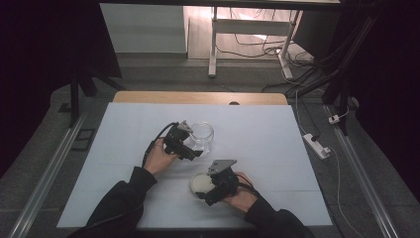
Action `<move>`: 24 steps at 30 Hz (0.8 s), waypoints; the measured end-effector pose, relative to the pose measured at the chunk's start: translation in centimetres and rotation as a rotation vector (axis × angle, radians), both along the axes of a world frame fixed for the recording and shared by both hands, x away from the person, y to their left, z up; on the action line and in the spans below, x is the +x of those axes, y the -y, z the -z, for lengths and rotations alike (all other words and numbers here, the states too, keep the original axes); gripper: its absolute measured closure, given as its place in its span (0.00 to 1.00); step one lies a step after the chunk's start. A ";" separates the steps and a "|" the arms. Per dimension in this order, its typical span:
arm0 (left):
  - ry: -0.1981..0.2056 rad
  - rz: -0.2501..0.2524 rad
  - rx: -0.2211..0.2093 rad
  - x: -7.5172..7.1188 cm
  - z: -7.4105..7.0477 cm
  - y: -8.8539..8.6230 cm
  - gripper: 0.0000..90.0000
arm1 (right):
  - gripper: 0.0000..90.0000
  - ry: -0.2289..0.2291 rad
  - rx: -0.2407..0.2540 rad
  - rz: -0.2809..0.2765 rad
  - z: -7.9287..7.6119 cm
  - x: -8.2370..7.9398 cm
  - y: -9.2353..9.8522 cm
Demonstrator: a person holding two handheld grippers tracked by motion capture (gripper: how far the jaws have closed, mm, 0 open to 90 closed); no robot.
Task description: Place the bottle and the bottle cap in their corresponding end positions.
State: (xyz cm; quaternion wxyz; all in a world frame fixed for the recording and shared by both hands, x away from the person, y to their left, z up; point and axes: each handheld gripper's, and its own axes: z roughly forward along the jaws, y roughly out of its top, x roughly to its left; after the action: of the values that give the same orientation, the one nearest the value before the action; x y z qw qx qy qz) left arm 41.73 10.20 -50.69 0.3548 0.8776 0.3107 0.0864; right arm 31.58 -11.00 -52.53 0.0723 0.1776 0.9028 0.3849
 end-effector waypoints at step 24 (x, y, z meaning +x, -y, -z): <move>-0.040 -0.008 -0.055 -3.2 0.1 -2.3 0.00 | 0.01 -0.034 0.025 0.087 -0.9 0.8 2.2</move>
State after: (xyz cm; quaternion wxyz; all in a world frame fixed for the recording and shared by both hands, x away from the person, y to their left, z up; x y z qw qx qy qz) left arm 38.55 12.46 -50.75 0.3721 0.8678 0.3234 0.0617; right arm 32.36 -13.20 -51.66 0.0713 0.2243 0.8905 0.3895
